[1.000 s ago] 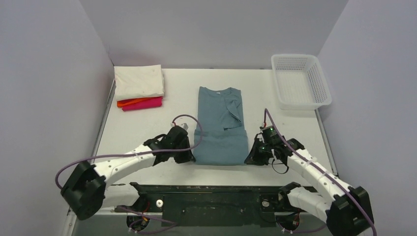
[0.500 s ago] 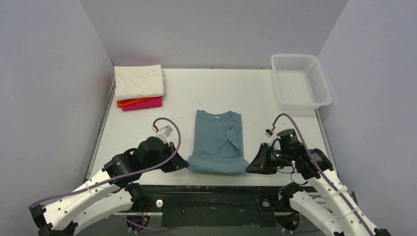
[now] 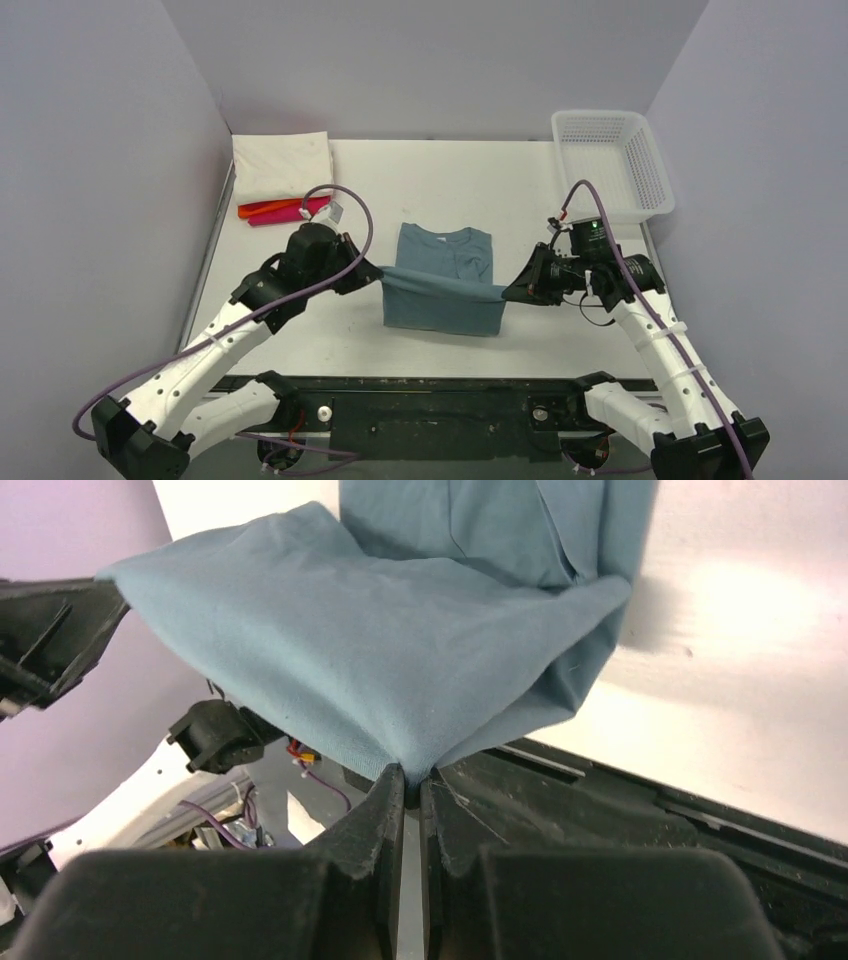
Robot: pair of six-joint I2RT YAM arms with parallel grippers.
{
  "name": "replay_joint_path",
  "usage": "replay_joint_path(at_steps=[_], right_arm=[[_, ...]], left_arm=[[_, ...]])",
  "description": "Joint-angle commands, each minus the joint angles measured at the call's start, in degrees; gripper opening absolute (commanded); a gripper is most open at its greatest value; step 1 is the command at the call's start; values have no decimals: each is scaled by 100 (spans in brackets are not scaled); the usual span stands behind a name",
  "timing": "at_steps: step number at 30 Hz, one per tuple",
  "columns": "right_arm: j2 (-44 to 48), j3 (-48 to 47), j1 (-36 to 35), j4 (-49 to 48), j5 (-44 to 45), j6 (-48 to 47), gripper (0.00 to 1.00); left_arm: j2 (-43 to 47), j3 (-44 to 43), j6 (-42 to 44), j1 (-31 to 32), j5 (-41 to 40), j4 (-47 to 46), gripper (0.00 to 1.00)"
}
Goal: Fold and stack the t-shirts
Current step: Fold the long partially folded tshirt into a neat square
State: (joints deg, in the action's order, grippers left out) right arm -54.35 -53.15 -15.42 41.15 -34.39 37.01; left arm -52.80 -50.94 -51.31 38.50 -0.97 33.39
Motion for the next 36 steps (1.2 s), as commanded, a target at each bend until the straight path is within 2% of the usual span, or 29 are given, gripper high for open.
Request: replay_joint_path(at_steps=[1,8,19,28,36], right_arm=[[-365,-209,108,-640,-151,-20,0],[-1120,-617,303,-1086,-126,47,0],[-2375,-1084,552,-1657,-206,129,0],[-3413,-1266,822,-2316,-150,381,0],[-4130,-1473,1017,-2656,0,457,0]], left_arm=[[-486,-220,433,-847,798,-974,0],[-1500,-860,815,-1441,1190,-1054,0],[-2791,-1331,990,-2105,1718,-1516,0],[-4340,-2296,1296,-2215,1700,-1518,0],[-5371,-3068,1502,-2215,1823,-1505,0]])
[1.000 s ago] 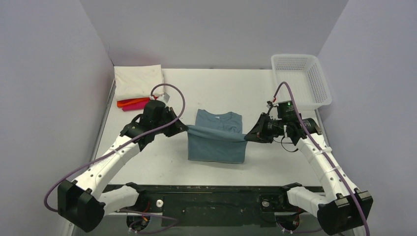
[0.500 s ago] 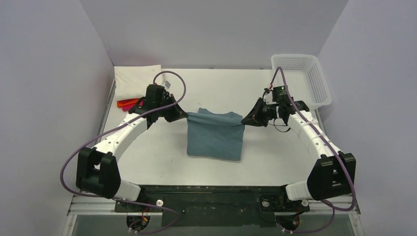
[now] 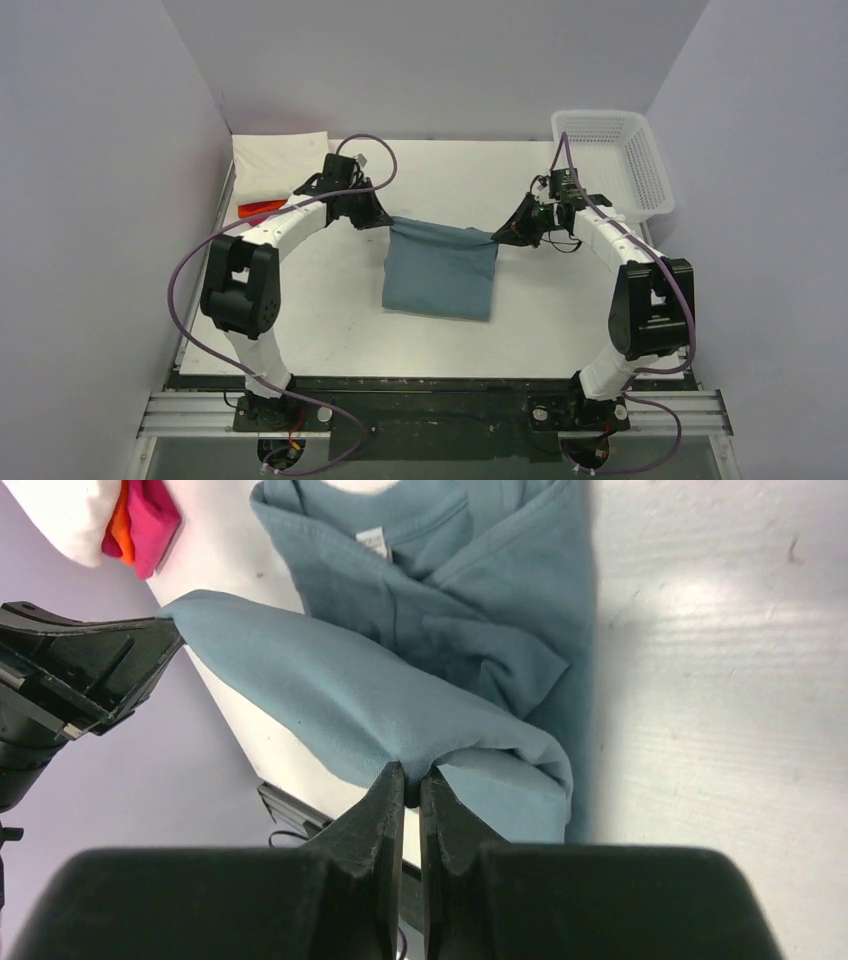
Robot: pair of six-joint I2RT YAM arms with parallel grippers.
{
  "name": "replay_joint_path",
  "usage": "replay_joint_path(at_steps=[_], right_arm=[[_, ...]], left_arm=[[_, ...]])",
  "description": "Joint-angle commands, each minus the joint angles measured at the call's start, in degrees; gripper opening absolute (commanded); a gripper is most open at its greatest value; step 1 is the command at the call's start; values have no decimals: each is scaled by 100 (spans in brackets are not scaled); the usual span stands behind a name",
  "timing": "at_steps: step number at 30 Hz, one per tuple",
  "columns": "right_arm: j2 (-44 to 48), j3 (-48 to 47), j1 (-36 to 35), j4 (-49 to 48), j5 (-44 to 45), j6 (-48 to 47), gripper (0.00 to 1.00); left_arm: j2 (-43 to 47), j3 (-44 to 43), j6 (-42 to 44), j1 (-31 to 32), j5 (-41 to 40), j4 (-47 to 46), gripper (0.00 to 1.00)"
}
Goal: Fold and stack the t-shirts
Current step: Fold the long partially folded tshirt into a neat square, then smooth out wrinkles on the folded tshirt
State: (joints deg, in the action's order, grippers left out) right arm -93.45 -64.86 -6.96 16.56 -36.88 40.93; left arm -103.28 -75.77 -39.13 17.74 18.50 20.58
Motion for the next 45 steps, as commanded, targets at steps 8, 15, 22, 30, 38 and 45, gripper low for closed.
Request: replay_joint_path(at_steps=[8,15,22,30,38,45], right_arm=[[-913,-570,261,-405,362,51,0],[-1910,-1600,328,-487,367,-271,46],[-782,-1131,180,-288,791,-427,85],[-293,-340,-517,-1107,587,154,87],[-1526,-958,-533,-1409,594,446,86],[-2582,-1333,-365,-1246,649,139,84]], left_arm=[[-1245,-1281,373,-138,134,-139,0],[-1804,-2229,444,-139,153,93,60],[-817,-2160,599,15,-130,298,83],[-616,-1373,473,471,630,-334,86],[-1815,-2047,625,518,695,-10,89],[-2447,-1914,584,297,298,180,90]])
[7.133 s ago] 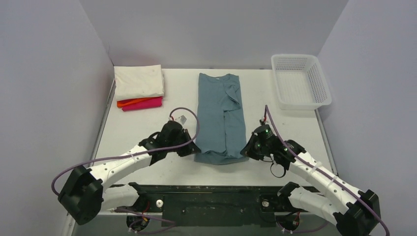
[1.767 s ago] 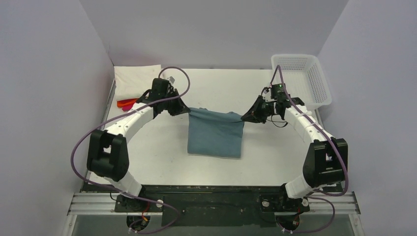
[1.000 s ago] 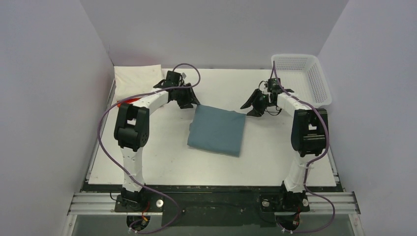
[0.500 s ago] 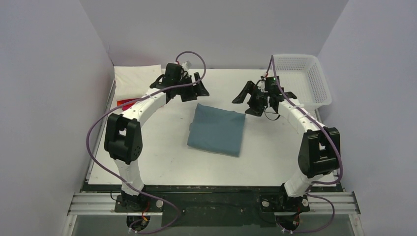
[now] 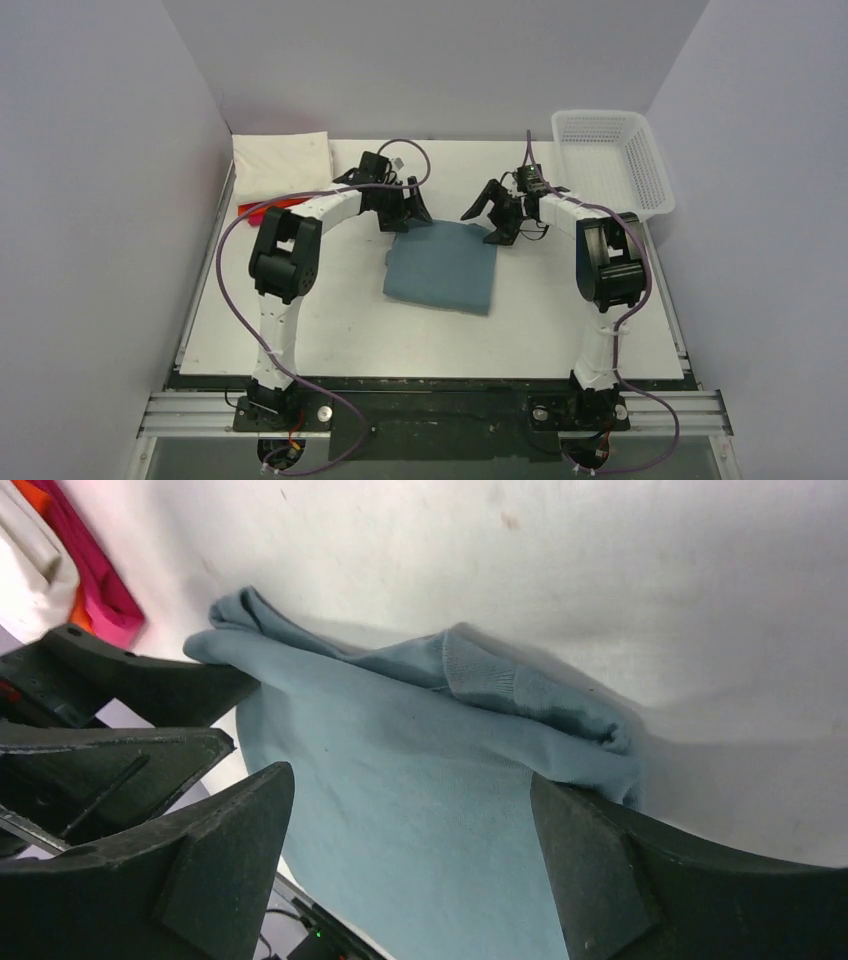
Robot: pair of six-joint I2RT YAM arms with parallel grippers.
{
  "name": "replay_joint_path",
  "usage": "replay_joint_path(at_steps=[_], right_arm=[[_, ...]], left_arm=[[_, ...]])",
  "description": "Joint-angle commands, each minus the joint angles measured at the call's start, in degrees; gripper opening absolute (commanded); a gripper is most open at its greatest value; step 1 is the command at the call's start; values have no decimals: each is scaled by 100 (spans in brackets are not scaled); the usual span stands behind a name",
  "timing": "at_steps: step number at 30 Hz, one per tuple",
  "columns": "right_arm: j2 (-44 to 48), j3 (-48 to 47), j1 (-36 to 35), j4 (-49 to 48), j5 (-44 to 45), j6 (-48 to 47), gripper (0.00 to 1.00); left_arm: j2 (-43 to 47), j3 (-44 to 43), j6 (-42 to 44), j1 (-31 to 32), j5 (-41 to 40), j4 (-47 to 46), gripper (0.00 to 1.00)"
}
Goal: Fold and stack the t-shirts
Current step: Smooth out wrinkles on the folded tshirt, then put the neatly folded tshirt into the corner of the board with the left arm
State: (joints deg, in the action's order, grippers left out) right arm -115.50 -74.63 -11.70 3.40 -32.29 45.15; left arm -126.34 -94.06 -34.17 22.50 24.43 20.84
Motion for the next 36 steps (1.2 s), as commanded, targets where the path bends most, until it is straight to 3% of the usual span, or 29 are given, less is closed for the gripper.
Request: replay_joint_path(at_steps=[1,6,12,15,20,27,36], right_arm=[[-429,-422,136,129,189,-329,84],[-288,-698,140,722,155,-857,84],[484,-1498,13,1780,449,-1409,86],[1049,-1323,-9,1895,841,-1355,93],[2459,145,21,1659,1678,-1003,96],[4497,2063,593,1645,2279,-634,98],[6093,2880,848,2533,3077,-1000,99]], left_arm=[[-138,-28,105,-191,-337,207,90],[395,628,58,-204,-383,-101,91],[1478,553,94,-136,-727,-108,91],[1890,409,258,-112,-1034,210,91],[2513,819,348,-54,-1825,702,92],[2589,1328,358,14,-1969,806,92],[1836,1510,231,328,-2064,749,92]])
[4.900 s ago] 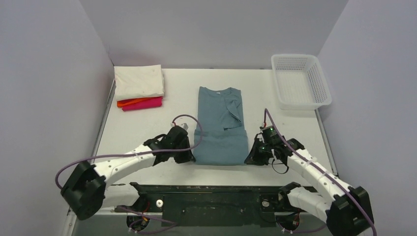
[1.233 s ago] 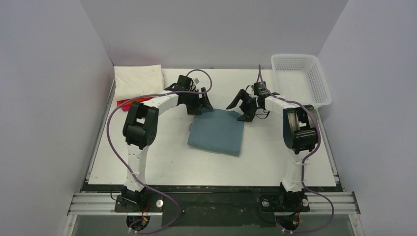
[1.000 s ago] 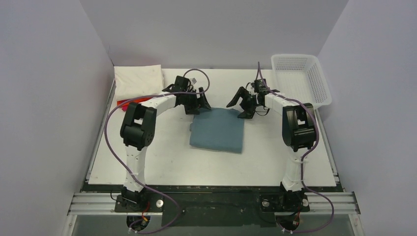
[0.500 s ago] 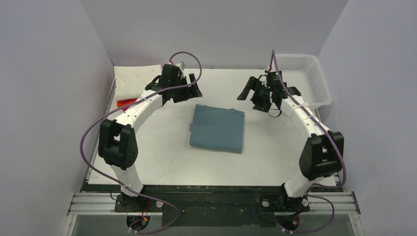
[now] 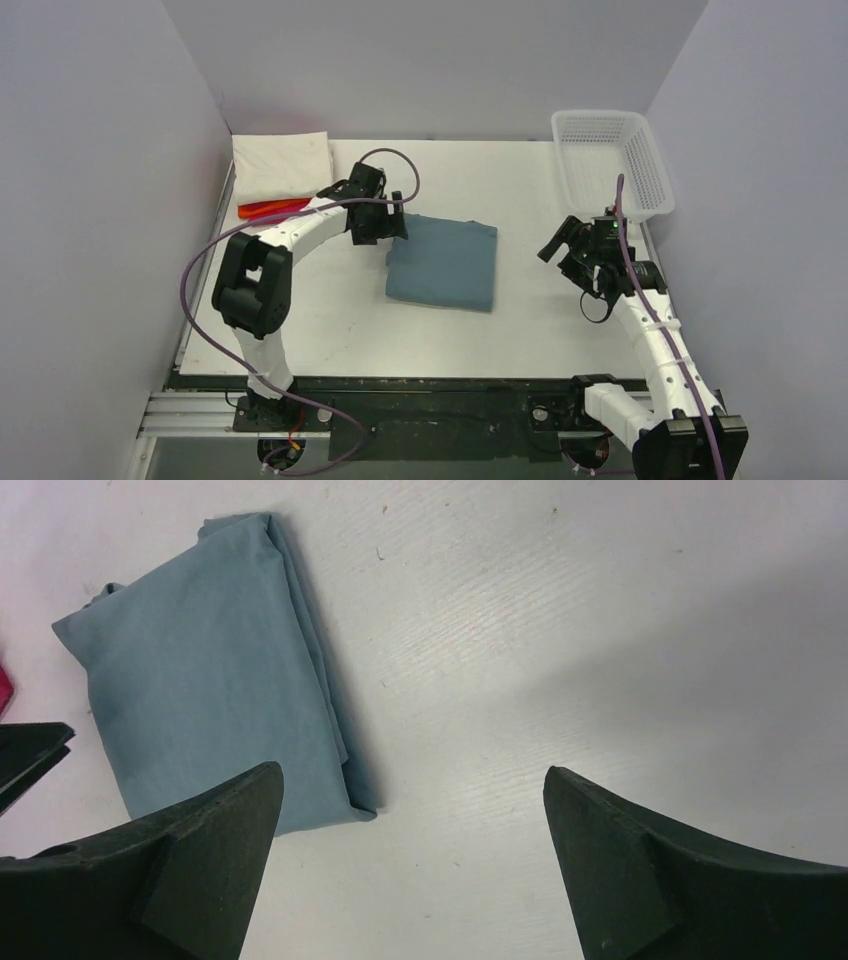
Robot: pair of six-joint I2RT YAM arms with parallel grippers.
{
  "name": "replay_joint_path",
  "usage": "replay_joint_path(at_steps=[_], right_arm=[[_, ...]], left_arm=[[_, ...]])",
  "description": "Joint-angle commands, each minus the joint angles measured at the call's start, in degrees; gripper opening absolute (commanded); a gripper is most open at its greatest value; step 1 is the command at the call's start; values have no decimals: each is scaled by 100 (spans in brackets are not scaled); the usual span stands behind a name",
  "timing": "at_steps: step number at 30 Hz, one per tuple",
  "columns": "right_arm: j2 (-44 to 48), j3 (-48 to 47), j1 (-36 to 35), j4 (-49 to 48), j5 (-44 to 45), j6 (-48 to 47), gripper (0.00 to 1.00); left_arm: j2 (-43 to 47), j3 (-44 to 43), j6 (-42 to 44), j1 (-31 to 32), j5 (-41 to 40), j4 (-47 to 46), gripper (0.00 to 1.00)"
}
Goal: Fold and stack the t-shirts
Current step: Put the neatly folded tshirt into the corner of the board with the left arm
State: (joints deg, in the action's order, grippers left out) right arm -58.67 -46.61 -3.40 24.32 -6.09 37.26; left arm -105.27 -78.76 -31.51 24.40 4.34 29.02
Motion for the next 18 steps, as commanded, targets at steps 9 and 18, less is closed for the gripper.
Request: replay_joint_path(at_steps=[9,18], right_arm=[[500,84,24,874,259,-712,100],[280,226,72,859,-7,-1117,100]], left_arm=[[-1039,-199,-249,523,-222,16,83],[-1766,-820,-709,956,-1386,780,40]])
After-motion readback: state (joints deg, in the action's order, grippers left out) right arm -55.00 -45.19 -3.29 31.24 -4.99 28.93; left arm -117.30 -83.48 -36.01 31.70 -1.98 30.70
